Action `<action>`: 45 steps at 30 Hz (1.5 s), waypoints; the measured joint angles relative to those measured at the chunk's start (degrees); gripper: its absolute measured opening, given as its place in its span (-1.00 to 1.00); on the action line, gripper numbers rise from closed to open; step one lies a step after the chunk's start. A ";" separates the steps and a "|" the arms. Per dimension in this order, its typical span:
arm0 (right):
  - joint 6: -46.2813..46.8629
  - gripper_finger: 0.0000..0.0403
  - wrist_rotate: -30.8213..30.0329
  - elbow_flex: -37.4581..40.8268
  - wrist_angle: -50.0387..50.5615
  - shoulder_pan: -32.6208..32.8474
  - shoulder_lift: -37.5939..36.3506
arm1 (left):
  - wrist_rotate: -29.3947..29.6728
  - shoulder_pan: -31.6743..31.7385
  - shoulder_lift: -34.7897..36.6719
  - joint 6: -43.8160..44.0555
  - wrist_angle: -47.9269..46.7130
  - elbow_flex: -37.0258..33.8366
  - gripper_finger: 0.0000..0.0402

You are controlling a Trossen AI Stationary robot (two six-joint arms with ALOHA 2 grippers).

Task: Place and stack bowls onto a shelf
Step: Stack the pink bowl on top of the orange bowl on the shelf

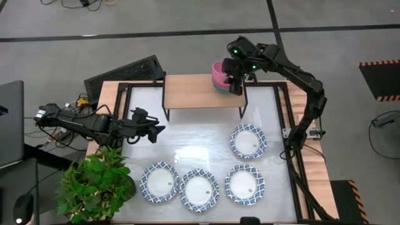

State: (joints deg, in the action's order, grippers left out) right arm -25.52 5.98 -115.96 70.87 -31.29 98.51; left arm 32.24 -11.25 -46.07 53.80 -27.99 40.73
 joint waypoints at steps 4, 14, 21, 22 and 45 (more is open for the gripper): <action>1.50 -0.06 -3.74 -1.64 0.30 -0.07 -0.34 | -0.08 -0.02 -0.01 0.00 -0.02 0.00 0.16; 7.51 -0.53 -9.15 -6.25 -5.26 3.74 -0.52 | -0.08 0.00 0.01 0.43 -0.02 0.00 0.16; 10.84 -0.88 -16.06 -3.31 -5.34 3.96 0.14 | -0.03 0.00 0.01 0.42 -0.18 0.00 0.16; 11.09 -0.87 -16.66 -2.35 -5.53 4.23 0.14 | -0.01 0.01 -0.01 0.42 -0.27 0.00 0.16; 11.13 -0.87 -25.64 3.78 -7.25 8.96 0.23 | 2.86 -0.01 0.01 0.42 -1.31 0.00 0.16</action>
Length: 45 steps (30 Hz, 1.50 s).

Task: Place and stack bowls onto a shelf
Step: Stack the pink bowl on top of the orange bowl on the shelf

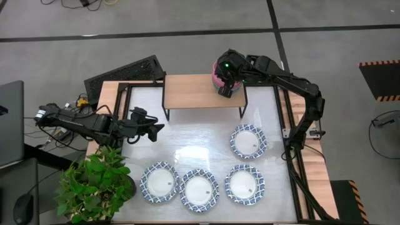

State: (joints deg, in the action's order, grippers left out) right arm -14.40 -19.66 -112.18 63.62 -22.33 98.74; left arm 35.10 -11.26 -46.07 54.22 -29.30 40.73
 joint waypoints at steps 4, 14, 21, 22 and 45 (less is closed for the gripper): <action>-0.93 -0.86 0.01 0.00 0.04 0.70 0.00 | 0.10 0.01 -0.01 0.00 0.00 0.00 0.16; -5.47 -0.87 -5.96 -0.12 -9.87 3.93 -1.97 | -0.01 0.02 -0.02 0.00 0.02 0.00 0.16; -5.22 -0.91 -5.92 0.09 -9.57 4.59 1.94 | 0.17 0.01 -0.02 0.00 0.04 0.00 0.16; -5.24 -0.90 -5.93 0.05 -10.11 4.57 2.67 | 0.14 0.02 -0.02 0.00 0.04 0.00 0.16; -4.98 -0.89 -22.27 0.00 -5.91 6.12 4.82 | -0.27 0.00 -0.02 0.00 -0.94 0.00 0.16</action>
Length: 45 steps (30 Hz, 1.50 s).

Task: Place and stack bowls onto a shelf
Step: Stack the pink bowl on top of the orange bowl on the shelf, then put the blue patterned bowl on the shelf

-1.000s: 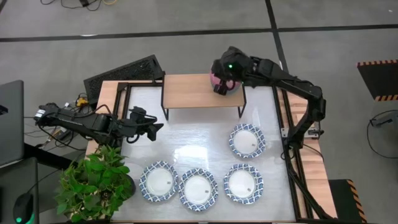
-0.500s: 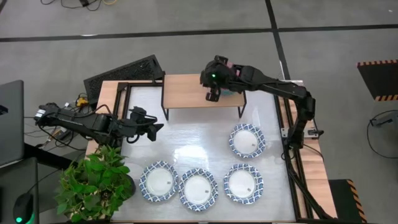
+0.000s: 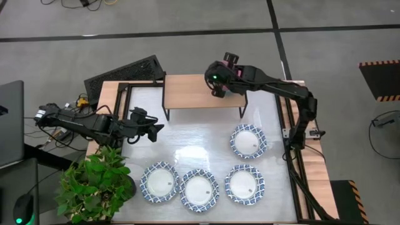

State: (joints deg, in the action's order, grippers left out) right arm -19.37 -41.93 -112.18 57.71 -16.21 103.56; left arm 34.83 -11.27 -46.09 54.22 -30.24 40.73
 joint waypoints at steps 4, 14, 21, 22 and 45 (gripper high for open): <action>-0.24 -0.89 0.59 -0.03 0.25 0.15 0.47 | 0.08 0.00 0.00 0.00 0.02 0.00 0.16; -4.60 -0.89 -0.09 -0.04 0.20 0.81 3.22 | 0.10 0.00 0.00 0.00 -0.02 0.00 0.16; -7.63 -0.89 -5.86 -0.03 -1.20 2.81 2.46 | 0.26 0.00 0.00 0.00 0.06 -0.01 0.16; -7.65 -0.89 -5.86 -0.28 -1.25 3.47 2.27 | 0.16 0.00 0.00 0.00 0.06 0.00 0.16; 48.60 -0.30 28.39 17.20 32.33 18.62 -13.03 | -3.58 0.00 -0.02 0.06 -1.40 0.00 0.16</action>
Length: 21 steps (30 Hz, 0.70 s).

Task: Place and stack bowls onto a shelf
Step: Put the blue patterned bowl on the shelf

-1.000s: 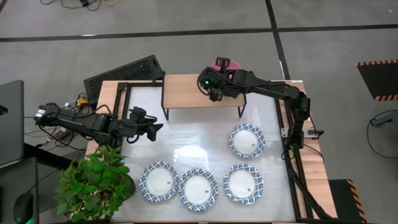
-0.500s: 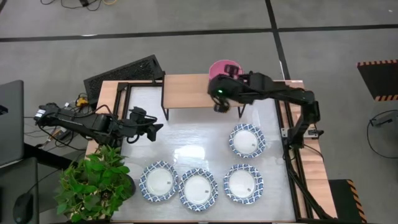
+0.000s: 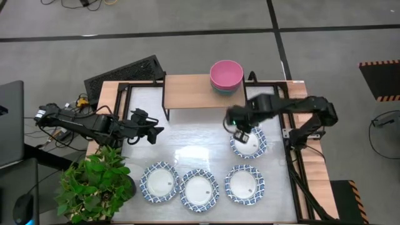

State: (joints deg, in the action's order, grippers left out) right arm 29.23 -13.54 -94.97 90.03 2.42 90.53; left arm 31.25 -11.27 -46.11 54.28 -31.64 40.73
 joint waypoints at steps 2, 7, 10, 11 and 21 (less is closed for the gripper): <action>3.77 -0.15 0.00 7.60 -0.40 1.97 -2.28 | -0.48 0.00 0.00 0.13 -0.02 0.00 0.16; 6.75 0.18 4.25 24.29 -12.61 7.66 -9.53 | -0.85 0.00 0.00 -0.65 -0.33 0.00 0.16; 5.79 0.25 6.01 31.19 -23.32 11.40 -13.60 | -0.79 0.00 0.00 -0.63 -0.64 0.00 0.16; 5.24 0.26 6.14 32.88 -25.33 12.70 -14.51 | -0.80 0.00 0.00 -0.61 -0.71 0.00 0.16; 0.95 0.26 6.16 45.21 -31.24 22.75 -16.20 | -0.69 0.00 0.00 -0.57 -0.71 0.00 0.16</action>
State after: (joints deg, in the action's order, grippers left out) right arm 30.18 -7.38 -49.76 58.80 25.17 74.33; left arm 30.55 -11.27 -46.11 53.71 -32.35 40.73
